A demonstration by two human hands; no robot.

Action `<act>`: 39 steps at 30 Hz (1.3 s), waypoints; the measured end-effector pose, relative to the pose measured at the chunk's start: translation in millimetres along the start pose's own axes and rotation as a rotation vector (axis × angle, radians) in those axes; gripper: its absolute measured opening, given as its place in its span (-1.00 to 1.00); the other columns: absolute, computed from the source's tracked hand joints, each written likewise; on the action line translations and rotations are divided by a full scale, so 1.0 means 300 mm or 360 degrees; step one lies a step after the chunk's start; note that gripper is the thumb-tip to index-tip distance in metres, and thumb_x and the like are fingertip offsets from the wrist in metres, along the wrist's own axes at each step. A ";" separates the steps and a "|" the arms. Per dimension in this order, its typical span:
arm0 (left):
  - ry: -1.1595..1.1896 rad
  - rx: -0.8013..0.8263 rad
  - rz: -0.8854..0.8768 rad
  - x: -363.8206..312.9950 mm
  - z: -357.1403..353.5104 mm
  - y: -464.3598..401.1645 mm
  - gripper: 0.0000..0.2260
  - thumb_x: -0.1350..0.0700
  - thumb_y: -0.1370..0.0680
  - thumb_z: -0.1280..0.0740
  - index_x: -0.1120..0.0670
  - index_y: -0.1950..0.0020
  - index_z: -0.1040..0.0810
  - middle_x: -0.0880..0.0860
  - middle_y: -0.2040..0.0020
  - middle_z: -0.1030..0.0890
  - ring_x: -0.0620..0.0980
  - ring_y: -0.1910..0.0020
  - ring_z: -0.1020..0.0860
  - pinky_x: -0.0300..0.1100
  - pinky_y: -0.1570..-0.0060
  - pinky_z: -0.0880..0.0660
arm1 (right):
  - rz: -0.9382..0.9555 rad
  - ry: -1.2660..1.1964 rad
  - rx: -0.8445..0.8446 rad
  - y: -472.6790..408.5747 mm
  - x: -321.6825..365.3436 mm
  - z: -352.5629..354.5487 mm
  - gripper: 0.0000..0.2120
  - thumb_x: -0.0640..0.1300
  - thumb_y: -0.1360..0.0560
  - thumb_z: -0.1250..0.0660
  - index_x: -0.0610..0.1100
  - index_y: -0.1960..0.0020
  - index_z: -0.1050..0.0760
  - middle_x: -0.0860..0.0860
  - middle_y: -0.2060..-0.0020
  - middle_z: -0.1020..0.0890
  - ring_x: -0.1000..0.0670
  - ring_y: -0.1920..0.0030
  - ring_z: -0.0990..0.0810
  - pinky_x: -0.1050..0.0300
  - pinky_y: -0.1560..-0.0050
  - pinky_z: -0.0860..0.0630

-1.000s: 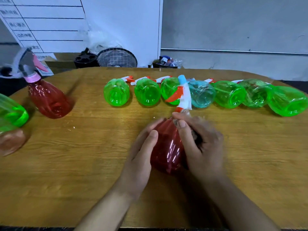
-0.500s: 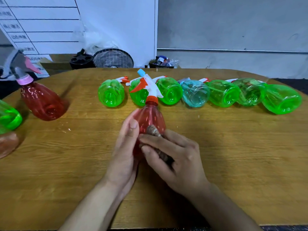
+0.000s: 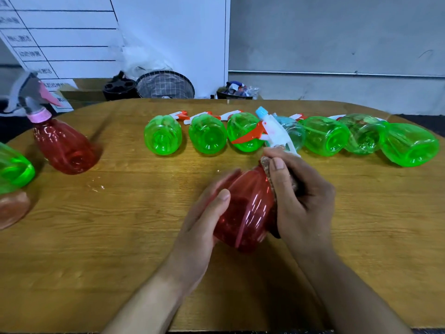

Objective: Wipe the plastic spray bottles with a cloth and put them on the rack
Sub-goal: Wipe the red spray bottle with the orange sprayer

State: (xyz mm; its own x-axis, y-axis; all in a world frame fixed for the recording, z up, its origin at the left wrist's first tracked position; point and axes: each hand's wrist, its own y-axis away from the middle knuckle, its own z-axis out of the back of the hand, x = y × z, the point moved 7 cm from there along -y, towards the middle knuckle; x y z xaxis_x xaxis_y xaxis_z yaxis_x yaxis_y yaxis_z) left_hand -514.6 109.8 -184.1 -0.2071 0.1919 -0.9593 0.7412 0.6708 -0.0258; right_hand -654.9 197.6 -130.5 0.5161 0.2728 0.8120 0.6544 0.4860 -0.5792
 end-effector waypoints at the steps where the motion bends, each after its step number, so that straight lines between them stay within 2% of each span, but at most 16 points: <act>1: -0.0031 -0.0007 -0.0008 0.004 0.007 -0.001 -0.62 -0.11 -0.63 -0.27 -0.17 -0.44 -0.58 -0.01 -0.41 -0.63 0.07 -0.43 -0.58 0.28 -0.39 -0.51 | 0.0008 0.0087 0.0058 0.004 -0.001 -0.008 -0.80 -0.12 -0.66 -0.35 -0.14 -0.20 -0.70 0.06 -0.02 -0.74 0.04 -0.06 -0.72 0.14 -0.08 -0.57; 4: -0.0082 -0.0065 -0.0017 0.009 0.036 -0.004 -0.62 -0.09 -0.65 -0.24 -0.13 -0.46 -0.58 0.01 -0.42 -0.62 0.06 -0.45 -0.56 0.30 -0.47 -0.42 | 0.0103 0.0418 0.0199 0.035 0.010 -0.039 -0.77 -0.04 -0.67 -0.35 -0.08 -0.22 -0.71 0.06 0.11 -0.70 0.09 0.09 -0.67 0.15 0.10 -0.56; 6: -0.0078 -0.0114 -0.0031 0.010 0.050 -0.007 -0.60 -0.05 -0.65 -0.22 -0.06 -0.47 -0.56 0.00 -0.43 -0.62 0.04 -0.47 -0.54 0.21 -0.48 -0.44 | 0.0249 0.0508 0.0252 0.070 0.044 -0.071 -0.76 -0.04 -0.67 -0.35 -0.08 -0.24 -0.71 0.06 0.16 -0.63 0.12 0.18 -0.60 0.20 0.18 -0.53; 8: -0.0062 -0.0180 -0.0086 0.004 0.065 -0.012 -0.60 -0.03 -0.65 -0.20 -0.03 -0.47 -0.55 -0.01 -0.43 -0.62 0.01 -0.48 -0.53 0.03 -0.47 -0.45 | 0.0448 0.0573 0.0330 0.122 0.084 -0.117 -0.75 -0.02 -0.66 -0.35 -0.08 -0.22 -0.72 0.03 0.15 -0.61 0.08 0.19 -0.60 0.17 0.17 -0.56; 11: 0.0079 -0.0181 -0.0075 -0.006 0.080 -0.017 -0.53 -0.08 -0.65 -0.25 0.02 -0.54 -0.49 0.11 -0.44 -0.61 0.10 -0.47 -0.54 0.02 -0.47 -0.42 | 0.0743 0.0668 0.0445 0.197 0.125 -0.176 -0.79 0.00 -0.64 -0.40 -0.03 -0.17 -0.74 0.02 0.18 -0.59 0.03 0.21 -0.57 0.08 0.22 -0.59; 13: 0.0102 -0.0149 -0.0099 -0.022 0.075 -0.017 -0.56 -0.05 -0.68 -0.24 0.03 -0.54 -0.48 0.13 -0.42 -0.63 0.11 -0.43 -0.58 -0.06 -0.42 -0.52 | 0.0836 0.0662 0.0477 0.208 0.132 -0.183 -0.81 0.00 -0.63 -0.43 -0.03 -0.16 -0.75 0.02 0.18 -0.60 0.02 0.21 -0.57 0.05 0.27 -0.59; 16: 0.0056 -0.0189 -0.0126 -0.032 0.064 -0.021 -0.66 -0.03 -0.71 -0.25 -0.05 -0.47 -0.57 0.06 -0.40 -0.65 0.06 -0.41 -0.59 -0.12 -0.30 -0.58 | 0.0680 0.0529 0.0410 0.150 0.109 -0.135 -0.79 -0.03 -0.64 -0.40 -0.05 -0.19 -0.74 0.01 0.17 -0.61 0.02 0.22 -0.60 0.08 0.21 -0.59; 20: -0.0232 -0.0119 -0.0171 -0.020 0.039 -0.013 -0.63 -0.13 -0.61 -0.31 -0.14 -0.39 -0.65 -0.06 -0.42 -0.62 0.02 -0.47 -0.54 0.22 -0.47 -0.44 | 0.0182 0.0431 0.0142 0.038 0.017 -0.030 -0.78 -0.07 -0.66 -0.35 -0.07 -0.21 -0.72 0.08 0.14 -0.66 0.12 0.12 -0.63 0.16 0.08 -0.55; 22: -0.0292 -0.0058 -0.0164 -0.012 0.019 -0.006 -0.66 -0.07 -0.64 -0.28 -0.13 -0.40 -0.63 -0.12 -0.40 -0.63 -0.06 -0.45 -0.55 0.20 -0.49 -0.44 | 0.0039 0.0377 0.0056 0.022 -0.017 -0.005 -0.79 -0.07 -0.66 -0.35 -0.06 -0.20 -0.72 0.11 0.03 -0.72 0.12 -0.02 -0.68 0.15 -0.06 -0.57; 24: -0.0282 -0.0082 -0.0163 -0.008 0.020 -0.005 -0.65 -0.01 -0.65 -0.24 -0.09 -0.42 -0.61 -0.08 -0.40 -0.64 -0.04 -0.45 -0.55 0.20 -0.52 -0.42 | 0.0049 0.0434 0.0054 0.033 -0.011 -0.014 -0.79 -0.06 -0.67 -0.35 -0.06 -0.20 -0.72 0.09 0.06 -0.71 0.13 0.02 -0.67 0.27 -0.01 -0.52; 26: -0.0225 -0.0146 -0.0121 0.002 0.047 -0.012 -0.63 -0.07 -0.66 -0.26 -0.07 -0.44 -0.60 -0.02 -0.43 -0.62 0.01 -0.49 -0.52 0.25 -0.54 -0.35 | 0.0153 0.0506 0.0140 0.068 0.021 -0.053 -0.77 -0.05 -0.66 -0.35 -0.04 -0.23 -0.71 0.07 0.16 -0.63 0.14 0.16 -0.59 0.32 0.12 -0.45; 28: -0.0179 -0.0199 -0.0122 -0.003 0.074 -0.019 -0.58 -0.16 -0.64 -0.27 -0.09 -0.47 -0.57 -0.01 -0.46 -0.60 0.01 -0.51 -0.50 0.17 -0.56 -0.34 | 0.0347 0.0514 0.0275 0.118 0.069 -0.110 -0.77 -0.04 -0.65 -0.37 -0.05 -0.22 -0.72 0.07 0.18 -0.56 0.14 0.21 -0.55 0.28 0.16 -0.50; 30: 0.0003 -0.0223 -0.0085 -0.007 0.095 -0.022 -0.57 -0.14 -0.65 -0.28 -0.09 -0.50 -0.54 0.04 -0.45 -0.61 0.07 -0.48 -0.53 0.07 -0.52 -0.41 | 0.0600 0.0565 0.0407 0.178 0.111 -0.169 -0.79 -0.04 -0.64 -0.39 -0.04 -0.20 -0.73 0.03 0.17 -0.58 0.07 0.21 -0.56 0.17 0.17 -0.56; 33: 0.0162 -0.0206 -0.0054 -0.029 0.095 -0.018 -0.56 -0.12 -0.66 -0.28 -0.04 -0.53 -0.51 0.13 -0.43 -0.62 0.15 -0.45 -0.56 0.10 -0.50 -0.39 | 0.0809 0.0629 0.0476 0.222 0.129 -0.205 -0.81 -0.03 -0.63 -0.43 -0.03 -0.20 -0.74 0.02 0.18 -0.60 0.00 0.22 -0.57 0.05 0.25 -0.58; 36: 0.0100 -0.0232 -0.0069 -0.041 0.078 -0.019 -0.62 -0.07 -0.70 -0.25 -0.02 -0.50 -0.52 0.11 -0.40 -0.64 0.11 -0.42 -0.58 0.08 -0.46 -0.45 | 0.0730 0.0554 0.0410 0.175 0.110 -0.166 -0.79 -0.04 -0.64 -0.41 -0.05 -0.22 -0.72 0.00 0.15 -0.62 0.02 0.20 -0.60 0.05 0.21 -0.60; 39: 0.0044 -0.0156 -0.0032 -0.022 0.047 -0.017 -0.60 -0.09 -0.66 -0.23 -0.06 -0.48 -0.53 0.04 -0.39 -0.65 0.04 -0.38 -0.61 -0.08 -0.19 -0.64 | 0.0409 0.0391 0.0285 0.094 0.064 -0.093 -0.74 -0.05 -0.66 -0.34 -0.11 -0.28 -0.66 0.04 0.09 -0.63 0.10 0.12 -0.60 0.18 0.11 -0.54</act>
State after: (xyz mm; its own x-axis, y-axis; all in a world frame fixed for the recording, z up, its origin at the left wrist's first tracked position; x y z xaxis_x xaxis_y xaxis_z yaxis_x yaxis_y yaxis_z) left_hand -508.0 94.9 -181.7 -0.2398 0.1965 -0.9507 0.6708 0.7415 -0.0159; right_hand -611.2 193.4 -133.3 0.7816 0.2083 0.5880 0.3909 0.5709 -0.7220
